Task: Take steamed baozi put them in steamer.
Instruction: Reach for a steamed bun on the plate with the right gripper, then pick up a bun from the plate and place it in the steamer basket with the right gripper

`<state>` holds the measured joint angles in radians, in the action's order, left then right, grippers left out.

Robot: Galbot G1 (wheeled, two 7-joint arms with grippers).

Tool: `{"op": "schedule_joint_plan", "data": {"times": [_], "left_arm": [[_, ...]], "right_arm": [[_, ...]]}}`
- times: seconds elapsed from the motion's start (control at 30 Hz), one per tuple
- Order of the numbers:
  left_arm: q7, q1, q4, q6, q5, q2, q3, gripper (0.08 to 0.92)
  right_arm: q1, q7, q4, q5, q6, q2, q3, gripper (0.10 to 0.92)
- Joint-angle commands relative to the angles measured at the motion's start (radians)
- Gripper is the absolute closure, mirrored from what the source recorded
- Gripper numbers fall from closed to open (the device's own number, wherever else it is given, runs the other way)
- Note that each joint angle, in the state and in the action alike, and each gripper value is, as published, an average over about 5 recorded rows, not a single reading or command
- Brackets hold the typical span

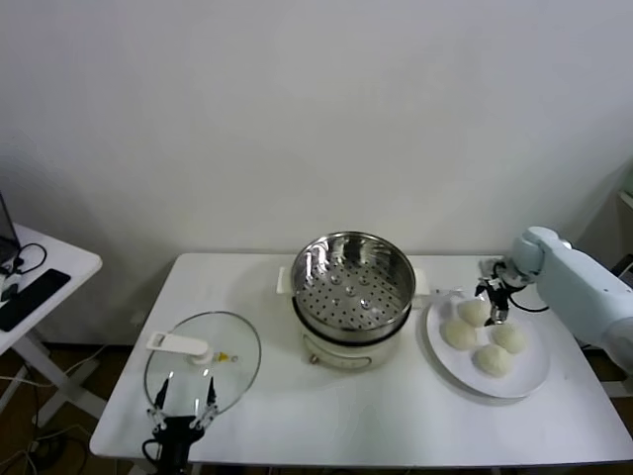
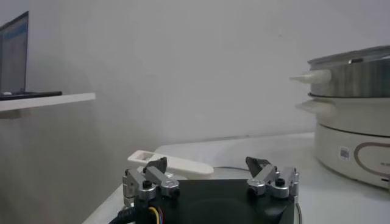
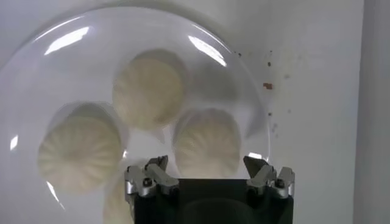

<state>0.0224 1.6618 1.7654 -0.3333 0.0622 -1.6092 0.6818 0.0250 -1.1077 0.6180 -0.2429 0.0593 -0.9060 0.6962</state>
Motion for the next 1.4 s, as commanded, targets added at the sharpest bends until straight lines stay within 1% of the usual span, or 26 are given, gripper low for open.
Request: {"op": "schedule_joint_plan", "data": {"times": [0.03,0.2,0.3,0.4,0.5,0.7,0.83,1.0,1.17,1.3,1.4], "left_arm": [[-0.001,0.002,0.001,-0.001,0.000,0.008,0.001,0.177],[-0.003,0.002,-0.002,-0.002,0.001,0.008,0.001,0.177],[-0.004,0.002,-0.003,-0.004,0.002,0.008,0.002,0.177],[-0.005,0.004,-0.003,-0.008,0.002,0.009,0.005,0.177],[-0.006,0.005,-0.003,-0.010,0.003,0.010,0.008,0.177],[-0.007,0.005,-0.002,-0.012,0.002,0.013,0.011,0.177],[-0.007,0.005,-0.002,-0.012,0.001,0.014,0.011,0.177],[-0.007,0.006,-0.002,-0.015,0.001,0.015,0.010,0.177],[-0.008,0.002,-0.009,-0.021,0.001,0.017,0.010,0.177],[-0.008,-0.001,-0.013,-0.024,0.001,0.017,0.008,0.177],[-0.009,-0.002,-0.014,-0.024,0.001,0.015,0.008,0.177]], "right_arm": [[-0.006,0.003,-0.041,-0.017,0.012,-0.020,-0.027,0.223],[-0.002,-0.003,-0.036,-0.020,0.019,-0.022,-0.023,0.347],[0.000,-0.008,-0.034,-0.021,0.023,-0.021,-0.021,0.395],[0.013,-0.011,-0.021,-0.016,0.030,-0.013,-0.012,0.405],[0.056,-0.015,0.025,0.016,0.038,0.014,0.036,0.406],[0.304,-0.036,0.232,0.199,0.067,0.113,0.303,0.406],[0.512,-0.054,0.343,0.297,0.102,0.140,0.462,0.406],[0.705,-0.071,0.457,0.387,0.140,0.130,0.567,0.406],[0.784,-0.052,0.601,0.457,0.181,0.095,0.622,0.406],[0.805,0.011,0.680,0.441,0.243,0.032,0.670,0.406],[0.802,0.074,0.688,0.408,0.321,-0.028,0.699,0.406]]}}
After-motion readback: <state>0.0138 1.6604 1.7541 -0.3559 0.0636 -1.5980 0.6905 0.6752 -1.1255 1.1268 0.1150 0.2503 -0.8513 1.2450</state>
